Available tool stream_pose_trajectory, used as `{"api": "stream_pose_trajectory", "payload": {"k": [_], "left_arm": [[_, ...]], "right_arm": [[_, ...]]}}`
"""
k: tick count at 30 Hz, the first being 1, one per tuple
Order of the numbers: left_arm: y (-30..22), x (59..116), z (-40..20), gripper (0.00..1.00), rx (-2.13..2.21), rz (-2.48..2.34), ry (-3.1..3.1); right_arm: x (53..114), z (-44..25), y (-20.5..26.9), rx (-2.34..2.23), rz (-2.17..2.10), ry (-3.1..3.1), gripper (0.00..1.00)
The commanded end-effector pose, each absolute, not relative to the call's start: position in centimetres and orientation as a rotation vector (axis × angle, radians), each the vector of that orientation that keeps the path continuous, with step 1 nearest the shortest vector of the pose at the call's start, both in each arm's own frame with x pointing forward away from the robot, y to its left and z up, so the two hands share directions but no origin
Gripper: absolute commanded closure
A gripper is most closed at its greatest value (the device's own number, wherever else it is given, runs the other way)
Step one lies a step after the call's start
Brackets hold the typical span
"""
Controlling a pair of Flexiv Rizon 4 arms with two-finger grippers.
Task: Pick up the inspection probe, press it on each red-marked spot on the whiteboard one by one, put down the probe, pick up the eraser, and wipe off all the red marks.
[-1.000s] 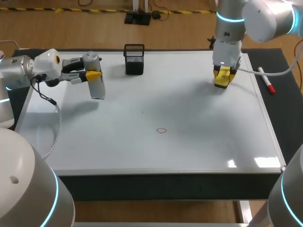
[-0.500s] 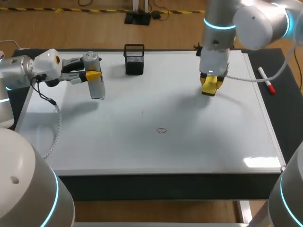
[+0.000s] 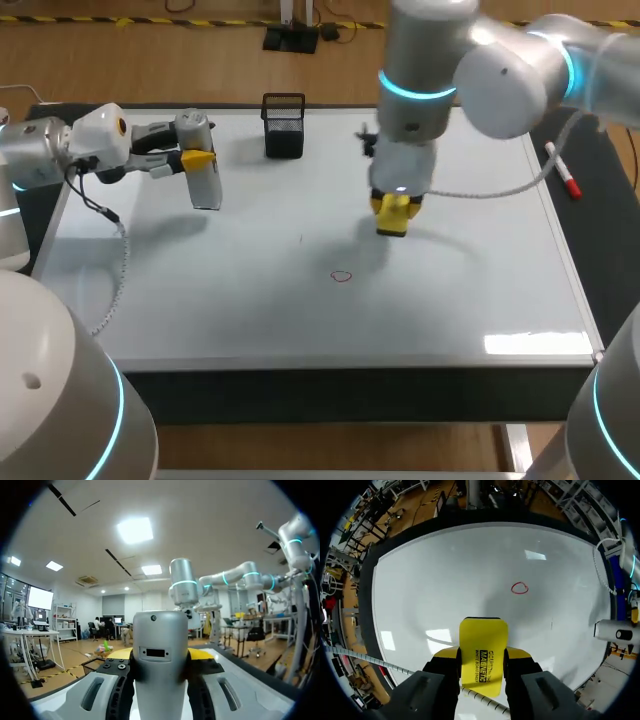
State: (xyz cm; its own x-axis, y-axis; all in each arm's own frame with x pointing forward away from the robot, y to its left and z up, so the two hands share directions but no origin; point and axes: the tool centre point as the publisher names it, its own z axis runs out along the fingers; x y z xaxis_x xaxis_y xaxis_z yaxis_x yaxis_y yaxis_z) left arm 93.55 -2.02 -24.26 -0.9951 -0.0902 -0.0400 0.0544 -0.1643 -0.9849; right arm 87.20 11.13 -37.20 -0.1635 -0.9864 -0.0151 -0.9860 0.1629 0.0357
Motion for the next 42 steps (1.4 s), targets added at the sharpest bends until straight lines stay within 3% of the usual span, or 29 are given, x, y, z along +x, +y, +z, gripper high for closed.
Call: {"api": "stream_pose_trajectory", "payload": {"k": [1, 24, 42], "left_arm": [[-2.0, 93.5, -24.2, 1.00, -0.040, -2.328, 1.965], [-2.0, 93.5, -24.2, 1.00, -0.040, -2.328, 1.965], [-2.0, 93.5, -24.2, 1.00, -0.040, -2.328, 1.965]], "right_arm": [[85.5, -37.6, 13.7, 2.066, 0.023, -2.370, 1.00], [79.0, -40.8, 22.2, 2.279, -0.031, -2.162, 1.00], [78.6, -41.8, 22.1, 2.310, -0.004, -2.183, 1.00]]}}
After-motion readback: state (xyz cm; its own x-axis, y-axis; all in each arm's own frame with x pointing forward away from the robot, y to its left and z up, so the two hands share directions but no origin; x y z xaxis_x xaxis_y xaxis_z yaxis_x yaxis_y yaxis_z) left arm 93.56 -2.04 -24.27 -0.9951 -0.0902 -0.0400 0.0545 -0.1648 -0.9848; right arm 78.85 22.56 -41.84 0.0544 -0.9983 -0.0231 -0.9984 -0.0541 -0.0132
